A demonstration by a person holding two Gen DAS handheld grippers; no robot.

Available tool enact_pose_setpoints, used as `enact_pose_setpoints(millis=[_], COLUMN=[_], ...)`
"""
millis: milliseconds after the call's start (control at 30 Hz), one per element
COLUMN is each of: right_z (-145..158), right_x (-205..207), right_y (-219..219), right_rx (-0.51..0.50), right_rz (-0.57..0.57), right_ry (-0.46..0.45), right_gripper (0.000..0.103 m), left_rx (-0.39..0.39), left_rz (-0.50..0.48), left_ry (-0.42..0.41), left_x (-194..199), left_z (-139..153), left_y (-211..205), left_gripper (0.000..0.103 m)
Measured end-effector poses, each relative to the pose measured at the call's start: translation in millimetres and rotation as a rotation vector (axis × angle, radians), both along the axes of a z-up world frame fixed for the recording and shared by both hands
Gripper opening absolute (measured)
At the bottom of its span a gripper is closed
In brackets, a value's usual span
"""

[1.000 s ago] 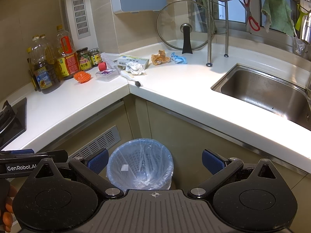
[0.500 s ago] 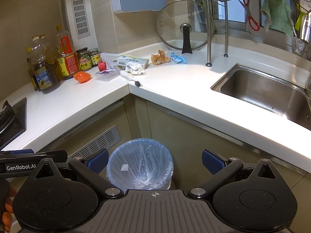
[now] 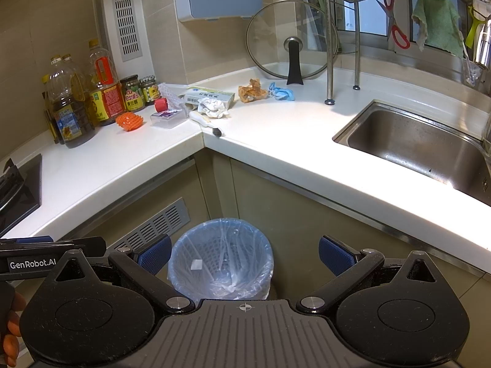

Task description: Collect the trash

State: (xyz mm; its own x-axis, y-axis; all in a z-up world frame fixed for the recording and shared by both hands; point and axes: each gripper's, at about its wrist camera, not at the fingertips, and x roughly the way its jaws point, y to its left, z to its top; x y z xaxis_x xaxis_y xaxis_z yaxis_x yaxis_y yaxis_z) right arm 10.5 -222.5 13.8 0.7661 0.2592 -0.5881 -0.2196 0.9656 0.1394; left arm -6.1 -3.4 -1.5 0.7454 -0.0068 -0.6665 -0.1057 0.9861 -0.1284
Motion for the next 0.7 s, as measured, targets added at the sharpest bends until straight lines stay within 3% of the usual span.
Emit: enact_pose_setpoints(millis=[700], right_z=[-0.6], right_x=[2.0], right_y=[-3.1], right_rx=[0.009], right_rz=[-0.007], right_ry=[0.003], right_gripper=[0.102], left_rx=[-0.006], left_rz=[0.001], left_ry=[0.006], left_x=[2.6], left_z=[-0.5], left_y=[3.4], left_gripper=[0.098])
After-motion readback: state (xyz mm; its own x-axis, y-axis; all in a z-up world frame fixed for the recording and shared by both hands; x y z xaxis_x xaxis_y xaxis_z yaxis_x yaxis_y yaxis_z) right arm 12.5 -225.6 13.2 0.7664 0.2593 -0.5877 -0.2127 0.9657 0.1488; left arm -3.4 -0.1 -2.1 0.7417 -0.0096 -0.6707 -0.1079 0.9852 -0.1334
